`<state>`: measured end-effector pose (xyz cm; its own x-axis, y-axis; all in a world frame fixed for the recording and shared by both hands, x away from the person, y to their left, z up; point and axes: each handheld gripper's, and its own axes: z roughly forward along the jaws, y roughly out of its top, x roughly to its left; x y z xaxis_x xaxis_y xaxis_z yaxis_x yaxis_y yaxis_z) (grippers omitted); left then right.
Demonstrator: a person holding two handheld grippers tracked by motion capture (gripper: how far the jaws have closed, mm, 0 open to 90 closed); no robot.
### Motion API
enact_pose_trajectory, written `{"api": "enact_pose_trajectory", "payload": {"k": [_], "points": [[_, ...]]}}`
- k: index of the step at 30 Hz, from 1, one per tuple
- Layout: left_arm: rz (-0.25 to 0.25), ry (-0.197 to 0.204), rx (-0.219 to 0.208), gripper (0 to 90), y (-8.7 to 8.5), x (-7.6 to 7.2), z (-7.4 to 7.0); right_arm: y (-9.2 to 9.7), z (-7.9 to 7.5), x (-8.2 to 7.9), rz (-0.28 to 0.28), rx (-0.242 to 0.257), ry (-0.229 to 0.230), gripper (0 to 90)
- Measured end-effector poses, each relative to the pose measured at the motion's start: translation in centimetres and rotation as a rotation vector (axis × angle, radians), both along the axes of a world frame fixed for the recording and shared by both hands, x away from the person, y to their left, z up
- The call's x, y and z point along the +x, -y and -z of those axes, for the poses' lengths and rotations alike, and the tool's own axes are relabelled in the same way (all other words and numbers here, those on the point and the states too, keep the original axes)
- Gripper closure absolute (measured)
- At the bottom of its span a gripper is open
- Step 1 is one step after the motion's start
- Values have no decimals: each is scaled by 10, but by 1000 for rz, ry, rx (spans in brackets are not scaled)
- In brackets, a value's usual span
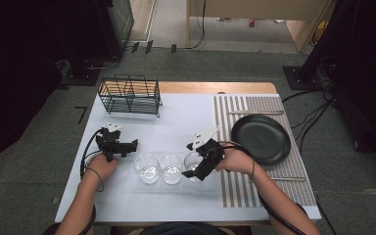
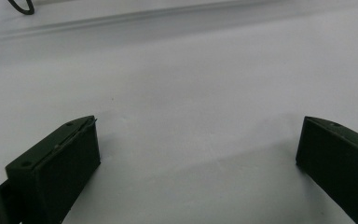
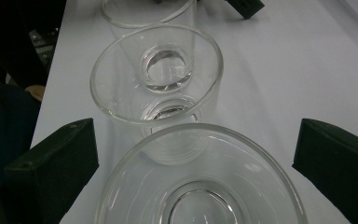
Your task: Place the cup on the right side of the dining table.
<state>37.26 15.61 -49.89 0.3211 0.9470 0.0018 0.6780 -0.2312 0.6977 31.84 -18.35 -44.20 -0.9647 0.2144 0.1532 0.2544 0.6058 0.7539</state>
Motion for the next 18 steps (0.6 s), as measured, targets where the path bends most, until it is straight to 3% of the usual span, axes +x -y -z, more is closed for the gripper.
{"api": "enact_pose_trajectory", "payload": {"k": [16,18], "points": [[0,0,0,0,0,0,0,-1,10,-2,-31,-60,-6,6],[0,0,0,0,0,0,0,-1,11,-2,-27,-68,-6,47]]}}
